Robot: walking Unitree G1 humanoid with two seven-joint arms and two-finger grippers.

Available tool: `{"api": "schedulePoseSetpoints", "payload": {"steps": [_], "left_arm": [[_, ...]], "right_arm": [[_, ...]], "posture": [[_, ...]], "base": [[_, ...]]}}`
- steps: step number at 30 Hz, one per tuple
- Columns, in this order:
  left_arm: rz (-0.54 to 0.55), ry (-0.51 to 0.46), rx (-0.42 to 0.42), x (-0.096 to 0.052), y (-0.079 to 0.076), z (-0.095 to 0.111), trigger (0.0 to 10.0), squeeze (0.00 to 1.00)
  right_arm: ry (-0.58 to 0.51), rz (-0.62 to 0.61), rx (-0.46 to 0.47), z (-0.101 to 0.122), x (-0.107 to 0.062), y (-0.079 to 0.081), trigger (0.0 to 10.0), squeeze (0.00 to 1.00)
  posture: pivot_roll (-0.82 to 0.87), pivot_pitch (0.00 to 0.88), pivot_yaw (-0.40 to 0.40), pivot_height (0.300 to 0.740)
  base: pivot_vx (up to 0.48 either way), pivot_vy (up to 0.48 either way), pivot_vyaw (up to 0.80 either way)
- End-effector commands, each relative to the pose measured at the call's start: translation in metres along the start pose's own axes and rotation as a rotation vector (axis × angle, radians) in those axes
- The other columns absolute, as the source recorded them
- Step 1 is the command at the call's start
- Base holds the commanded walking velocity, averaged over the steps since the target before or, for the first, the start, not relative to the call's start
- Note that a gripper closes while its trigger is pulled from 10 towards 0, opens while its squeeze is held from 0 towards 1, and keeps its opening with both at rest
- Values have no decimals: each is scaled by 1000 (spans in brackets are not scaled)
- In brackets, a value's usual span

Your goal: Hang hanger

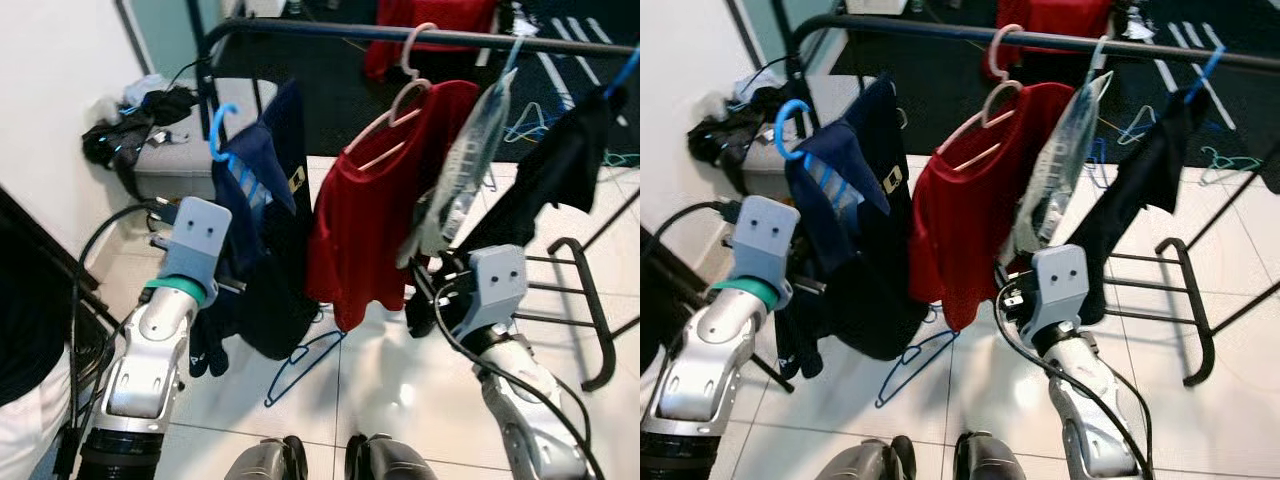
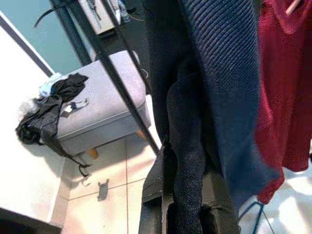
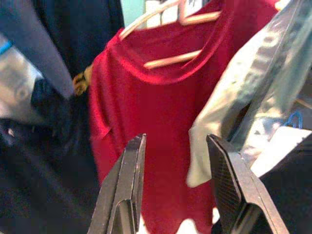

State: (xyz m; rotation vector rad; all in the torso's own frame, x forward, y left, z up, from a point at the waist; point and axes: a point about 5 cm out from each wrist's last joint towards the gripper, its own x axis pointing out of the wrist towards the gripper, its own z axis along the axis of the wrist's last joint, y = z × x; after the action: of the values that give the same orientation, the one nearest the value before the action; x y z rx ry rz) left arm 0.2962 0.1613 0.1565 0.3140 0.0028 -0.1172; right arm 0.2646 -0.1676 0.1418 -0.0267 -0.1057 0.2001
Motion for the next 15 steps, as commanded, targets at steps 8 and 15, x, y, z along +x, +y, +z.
{"api": "schedulePoseSetpoints", "payload": {"steps": [8, 15], "left_arm": [[34, -42, -16, 2, 4, 8, 10000, 0], [29, -38, -24, 1, 1, 8, 10000, 0]], "right_arm": [[-92, -94, 88, 13, 26, 9, 10000, 0], [-65, -19, 134, 14, 25, 25, 10000, 0]], "posture": [[-113, 73, 116, 740], [-105, 73, 106, 740]], "base": [[0, 0, 0], [0, 0, 0]]}}
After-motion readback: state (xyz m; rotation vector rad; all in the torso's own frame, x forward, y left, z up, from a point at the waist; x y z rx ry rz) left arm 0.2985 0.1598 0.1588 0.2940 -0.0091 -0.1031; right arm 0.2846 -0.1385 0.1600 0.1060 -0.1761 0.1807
